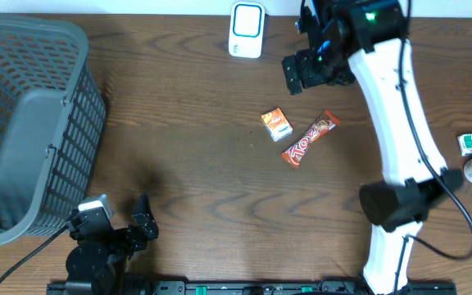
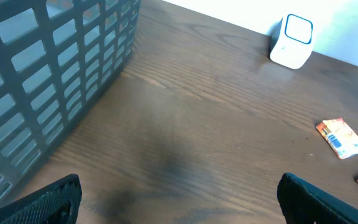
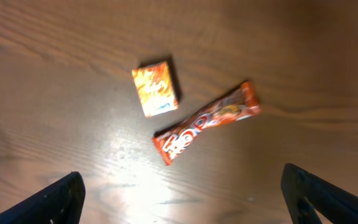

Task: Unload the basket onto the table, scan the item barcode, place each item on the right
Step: 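Swing the right arm back toward the scanner area, then lower the right gripper onto the orange snack packet and grasp it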

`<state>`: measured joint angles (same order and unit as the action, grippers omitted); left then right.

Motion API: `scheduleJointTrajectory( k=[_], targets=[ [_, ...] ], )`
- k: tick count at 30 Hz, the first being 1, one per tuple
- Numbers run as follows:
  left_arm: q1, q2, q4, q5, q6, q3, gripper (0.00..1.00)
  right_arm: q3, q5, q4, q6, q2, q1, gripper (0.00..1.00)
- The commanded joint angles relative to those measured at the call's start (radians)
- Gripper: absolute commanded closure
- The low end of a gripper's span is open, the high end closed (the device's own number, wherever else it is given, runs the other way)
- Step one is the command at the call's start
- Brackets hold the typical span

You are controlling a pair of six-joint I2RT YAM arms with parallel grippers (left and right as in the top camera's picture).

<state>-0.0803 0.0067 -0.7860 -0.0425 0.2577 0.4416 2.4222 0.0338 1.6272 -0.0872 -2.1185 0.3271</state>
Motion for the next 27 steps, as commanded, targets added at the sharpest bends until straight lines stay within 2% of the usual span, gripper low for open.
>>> scheduleJointTrajectory(
  k=[1, 3, 6, 7, 11, 14, 17, 20, 23, 24, 26, 27],
  targets=[
    [-0.003, -0.001, 0.001, 0.005, -0.013, 0.001, 0.02, 0.002, 0.111, 0.005, -0.007, -0.103, -0.005, 0.05],
    [-0.003, -0.001, 0.001, 0.005, -0.013, 0.001, 0.02, 0.002, 0.146, 0.004, 0.019, -0.162, 0.003, 0.08],
    [-0.003, -0.001, 0.001, 0.005, -0.013, 0.001, 0.02, 0.002, 0.182, -0.005, 0.045, -0.229, 0.021, 0.04],
    [-0.003, -0.001, 0.000, 0.005, -0.013, 0.001, 0.02, 0.002, 0.182, -0.013, -0.008, -0.256, 0.026, 0.01],
    [-0.003, -0.001, 0.001, 0.005, -0.013, 0.001, 0.02, 0.002, 0.242, -0.011, -0.303, -0.335, 0.024, 0.01],
    [-0.003, -0.001, 0.000, 0.005, -0.013, 0.001, 0.02, 0.002, 0.396, -0.013, -0.503, -0.389, 0.017, 0.01],
    [-0.003, -0.001, 0.001, 0.005, -0.013, 0.001, 0.02, 0.002, 0.446, -0.037, -0.594, -0.402, 0.017, 0.01],
    [-0.003, -0.001, 0.001, 0.005, -0.013, 0.001, 0.02, 0.002, 0.396, -0.068, -0.649, -0.402, 0.021, 0.01],
    [-0.003, -0.001, 0.001, 0.005, -0.013, 0.001, 0.02, -0.003, 0.334, -0.027, -0.864, -0.403, 0.023, 0.01],
    [-0.003, -0.001, 0.001, 0.005, -0.013, 0.001, 0.02, -0.005, 0.278, 0.007, -1.018, -0.403, 0.021, 0.01],
    [-0.003, -0.001, 0.001, 0.005, -0.013, 0.001, 0.02, -0.005, 0.219, 0.012, -1.153, -0.403, 0.021, 0.01],
    [-0.003, -0.001, 0.001, 0.005, -0.013, 0.001, 0.02, -0.005, 0.206, 0.006, -1.176, -0.403, 0.021, 0.01]
  ],
)
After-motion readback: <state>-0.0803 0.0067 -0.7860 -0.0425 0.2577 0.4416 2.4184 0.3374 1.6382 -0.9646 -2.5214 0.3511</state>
